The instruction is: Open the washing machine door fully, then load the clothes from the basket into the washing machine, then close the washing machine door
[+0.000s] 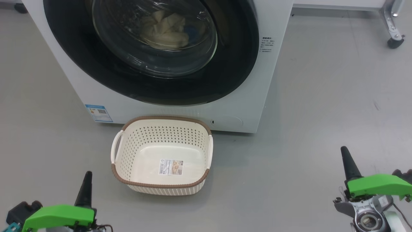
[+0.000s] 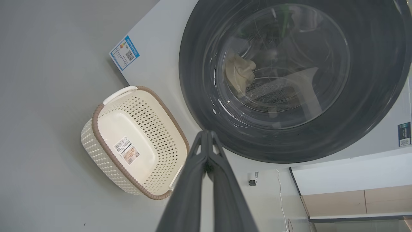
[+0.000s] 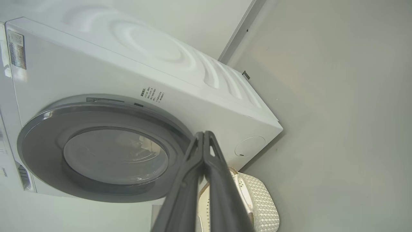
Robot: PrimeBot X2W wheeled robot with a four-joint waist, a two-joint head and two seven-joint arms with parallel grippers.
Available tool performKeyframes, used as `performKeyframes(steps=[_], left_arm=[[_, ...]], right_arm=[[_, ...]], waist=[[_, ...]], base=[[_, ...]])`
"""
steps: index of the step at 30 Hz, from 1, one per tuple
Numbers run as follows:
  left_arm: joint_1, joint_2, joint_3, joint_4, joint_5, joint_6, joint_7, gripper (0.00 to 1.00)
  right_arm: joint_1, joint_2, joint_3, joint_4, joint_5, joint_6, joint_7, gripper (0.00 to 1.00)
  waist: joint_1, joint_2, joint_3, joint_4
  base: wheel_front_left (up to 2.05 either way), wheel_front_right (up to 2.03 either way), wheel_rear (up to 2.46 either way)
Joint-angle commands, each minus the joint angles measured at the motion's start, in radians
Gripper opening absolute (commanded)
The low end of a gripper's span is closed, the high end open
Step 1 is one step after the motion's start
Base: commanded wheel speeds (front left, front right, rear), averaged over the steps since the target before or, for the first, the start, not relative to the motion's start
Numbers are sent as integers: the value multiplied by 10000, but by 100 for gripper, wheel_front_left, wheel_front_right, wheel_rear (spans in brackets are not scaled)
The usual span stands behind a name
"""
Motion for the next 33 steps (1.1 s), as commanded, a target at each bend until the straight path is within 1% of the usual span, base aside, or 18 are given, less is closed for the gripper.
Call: performKeyframes(steps=[1,33], left_arm=[[-274,72,347,-391,-233,-6,58,0],[-238,-465,1086,-622,-3029,-6,986,0]], right_arm=[[-277,-132,35,-400,253,7,114,0],[-238,-125,-328,-758,3299,10,1062,0]], waist=[[0,0,-16,4],[0,0,-371,100]], base=[[0,0,0],[0,0,0]])
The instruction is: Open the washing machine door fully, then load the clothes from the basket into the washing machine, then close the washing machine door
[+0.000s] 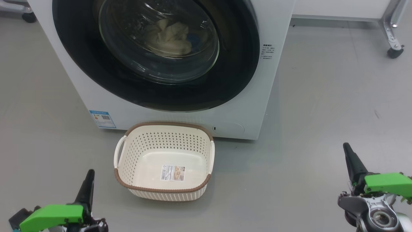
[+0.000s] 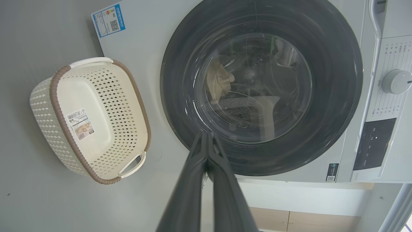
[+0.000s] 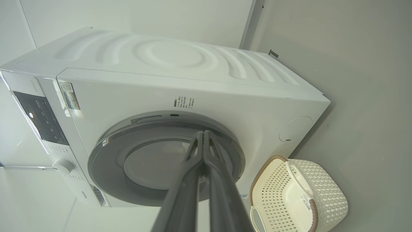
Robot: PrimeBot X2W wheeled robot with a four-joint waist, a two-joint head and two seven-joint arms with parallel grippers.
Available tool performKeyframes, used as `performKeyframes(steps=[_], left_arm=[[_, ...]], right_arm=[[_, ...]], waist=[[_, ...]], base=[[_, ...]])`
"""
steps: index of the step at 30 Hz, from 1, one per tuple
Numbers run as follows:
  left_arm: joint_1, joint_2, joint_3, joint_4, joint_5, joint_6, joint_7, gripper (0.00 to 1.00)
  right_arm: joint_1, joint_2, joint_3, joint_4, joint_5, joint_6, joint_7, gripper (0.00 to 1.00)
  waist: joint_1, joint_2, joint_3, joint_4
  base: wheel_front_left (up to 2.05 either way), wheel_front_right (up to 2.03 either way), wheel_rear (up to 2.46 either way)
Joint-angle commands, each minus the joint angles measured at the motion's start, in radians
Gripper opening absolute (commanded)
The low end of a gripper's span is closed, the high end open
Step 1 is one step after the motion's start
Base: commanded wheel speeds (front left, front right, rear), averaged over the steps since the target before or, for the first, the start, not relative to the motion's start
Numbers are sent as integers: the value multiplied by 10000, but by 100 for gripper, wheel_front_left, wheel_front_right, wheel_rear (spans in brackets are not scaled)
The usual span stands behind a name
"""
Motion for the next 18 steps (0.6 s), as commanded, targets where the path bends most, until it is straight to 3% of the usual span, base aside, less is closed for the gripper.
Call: performKeyframes(steps=[1,18], left_arm=[[-247,47,419,-382,-243,-6,127,0],[-231,-194,751,-484,-1474,-6,541,0]], right_arm=[[-244,-125,87,-399,267,10,119,0],[-227,-118,-78,-557,1609,12,542,0]], waist=[[0,0,-17,5],[0,0,-174,47]], base=[[0,0,0],[0,0,0]])
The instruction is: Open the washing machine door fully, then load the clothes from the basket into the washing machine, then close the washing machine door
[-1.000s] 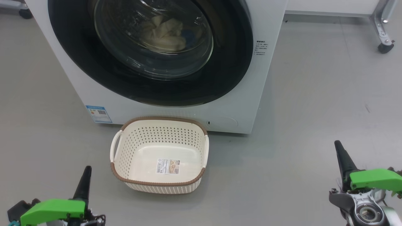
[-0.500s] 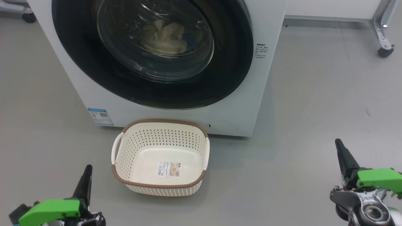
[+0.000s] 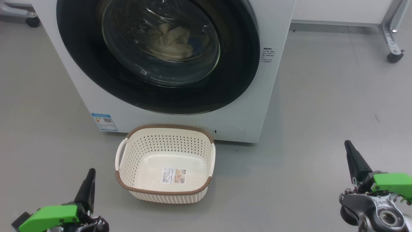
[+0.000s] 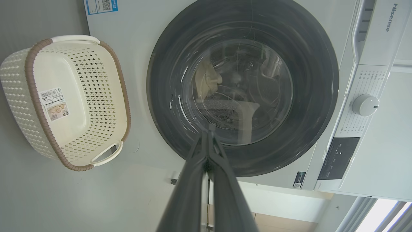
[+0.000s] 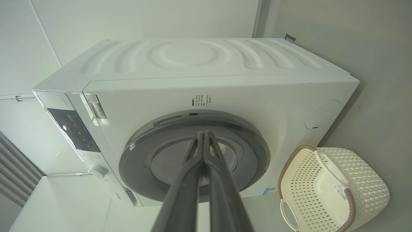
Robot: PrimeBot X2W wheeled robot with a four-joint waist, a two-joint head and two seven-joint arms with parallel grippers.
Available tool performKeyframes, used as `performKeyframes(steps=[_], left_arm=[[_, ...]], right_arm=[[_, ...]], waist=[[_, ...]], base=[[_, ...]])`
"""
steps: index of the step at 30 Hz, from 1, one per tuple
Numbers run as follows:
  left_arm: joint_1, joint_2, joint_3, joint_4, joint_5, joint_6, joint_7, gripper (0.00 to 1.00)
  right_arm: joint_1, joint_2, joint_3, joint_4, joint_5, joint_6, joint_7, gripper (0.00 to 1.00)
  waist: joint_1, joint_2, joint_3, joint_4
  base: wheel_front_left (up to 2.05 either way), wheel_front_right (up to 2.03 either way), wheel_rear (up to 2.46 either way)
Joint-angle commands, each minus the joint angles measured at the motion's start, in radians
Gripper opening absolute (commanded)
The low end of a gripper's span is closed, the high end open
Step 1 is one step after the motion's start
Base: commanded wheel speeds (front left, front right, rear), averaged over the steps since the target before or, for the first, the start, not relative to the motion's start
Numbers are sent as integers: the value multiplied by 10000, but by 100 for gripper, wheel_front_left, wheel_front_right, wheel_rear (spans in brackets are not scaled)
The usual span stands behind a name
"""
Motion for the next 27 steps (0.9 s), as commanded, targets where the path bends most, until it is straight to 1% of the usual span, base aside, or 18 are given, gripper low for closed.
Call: performKeyframes(steps=[1,27], left_arm=[[-244,78,394,-399,-68,-6,42,0],[-245,64,414,-400,-51,-6,58,0]], right_arm=[[-239,-118,153,-390,90,12,54,0],[-241,-105,134,-389,74,12,69,0]], waist=[[0,0,2,0],[0,0,2,0]], base=[[0,0,0],[0,0,0]])
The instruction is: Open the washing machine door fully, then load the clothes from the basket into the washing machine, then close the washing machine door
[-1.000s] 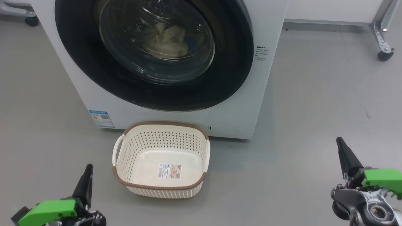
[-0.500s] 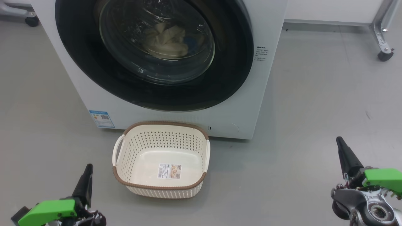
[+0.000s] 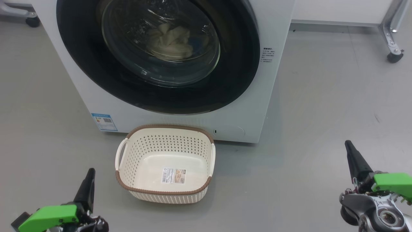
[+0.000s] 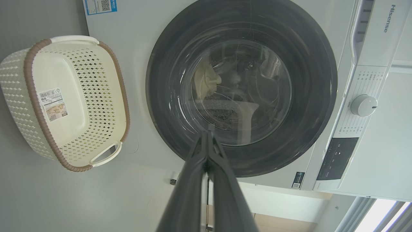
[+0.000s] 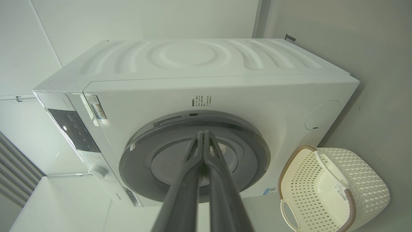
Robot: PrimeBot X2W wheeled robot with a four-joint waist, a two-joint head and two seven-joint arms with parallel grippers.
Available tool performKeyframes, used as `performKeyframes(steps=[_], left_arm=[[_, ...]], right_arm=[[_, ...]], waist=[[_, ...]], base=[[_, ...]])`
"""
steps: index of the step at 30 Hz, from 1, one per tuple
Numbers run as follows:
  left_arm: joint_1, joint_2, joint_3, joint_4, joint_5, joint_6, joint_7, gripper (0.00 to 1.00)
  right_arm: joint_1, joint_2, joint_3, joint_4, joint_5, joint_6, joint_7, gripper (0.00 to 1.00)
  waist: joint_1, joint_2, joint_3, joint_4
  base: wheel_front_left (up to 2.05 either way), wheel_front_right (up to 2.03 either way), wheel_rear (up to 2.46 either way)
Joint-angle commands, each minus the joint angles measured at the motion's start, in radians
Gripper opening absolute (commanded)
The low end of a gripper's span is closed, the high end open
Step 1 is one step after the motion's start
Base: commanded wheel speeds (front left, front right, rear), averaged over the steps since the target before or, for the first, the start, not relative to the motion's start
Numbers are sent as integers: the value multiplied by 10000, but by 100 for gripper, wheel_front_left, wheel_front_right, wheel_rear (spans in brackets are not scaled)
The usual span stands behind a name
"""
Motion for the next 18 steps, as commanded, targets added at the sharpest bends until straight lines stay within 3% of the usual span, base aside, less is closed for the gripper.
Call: performKeyframes(steps=[1,18], left_arm=[[-249,78,376,-373,-50,-6,51,0],[-250,71,387,-373,-42,-6,59,0]], right_arm=[[-242,-104,153,-383,74,12,48,0],[-243,-98,143,-383,66,12,56,0]], waist=[[0,0,0,0],[0,0,0,0]], base=[[0,0,0],[0,0,0]])
